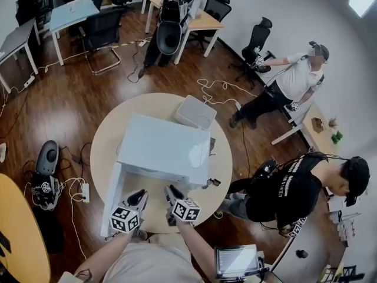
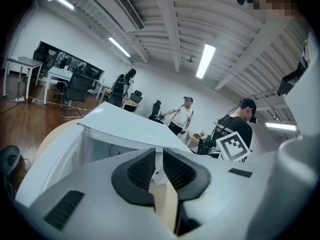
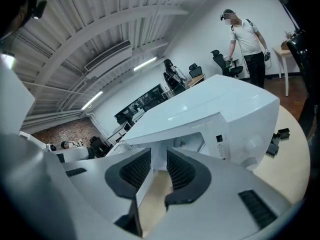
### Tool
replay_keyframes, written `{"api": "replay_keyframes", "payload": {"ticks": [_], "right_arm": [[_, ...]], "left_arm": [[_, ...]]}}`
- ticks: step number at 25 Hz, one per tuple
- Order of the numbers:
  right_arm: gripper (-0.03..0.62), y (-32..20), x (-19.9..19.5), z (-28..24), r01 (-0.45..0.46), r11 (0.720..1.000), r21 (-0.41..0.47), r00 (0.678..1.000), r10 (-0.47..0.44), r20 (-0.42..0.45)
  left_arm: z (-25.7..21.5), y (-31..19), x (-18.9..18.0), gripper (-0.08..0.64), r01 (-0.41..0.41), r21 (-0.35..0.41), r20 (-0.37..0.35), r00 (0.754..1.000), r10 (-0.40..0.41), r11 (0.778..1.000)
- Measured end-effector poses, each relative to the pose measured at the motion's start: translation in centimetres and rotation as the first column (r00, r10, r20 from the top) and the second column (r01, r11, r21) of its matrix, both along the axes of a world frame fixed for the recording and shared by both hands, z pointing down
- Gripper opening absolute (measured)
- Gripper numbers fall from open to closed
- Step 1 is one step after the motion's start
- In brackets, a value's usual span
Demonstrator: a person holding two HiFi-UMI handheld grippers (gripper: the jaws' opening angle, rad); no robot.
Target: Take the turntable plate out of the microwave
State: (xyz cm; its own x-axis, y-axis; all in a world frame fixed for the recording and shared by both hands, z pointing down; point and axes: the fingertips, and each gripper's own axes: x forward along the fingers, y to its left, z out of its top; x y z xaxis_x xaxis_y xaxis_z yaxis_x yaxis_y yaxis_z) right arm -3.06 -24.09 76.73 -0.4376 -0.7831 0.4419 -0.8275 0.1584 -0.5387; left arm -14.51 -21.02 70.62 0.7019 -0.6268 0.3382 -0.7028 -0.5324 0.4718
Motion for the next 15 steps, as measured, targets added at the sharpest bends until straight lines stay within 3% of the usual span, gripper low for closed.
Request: {"api": "replay_keyframes", "payload": {"ticks": [15], "right_arm": [[0.1, -1.5, 2.2, 4.7, -0.086, 0.993, -0.083, 0.996, 0.087, 0.0]], "left_arm": [[1.2, -0.3, 0.8, 0.029, -0.021, -0.013, 0.021, 1.0, 0.021, 1.0]]}}
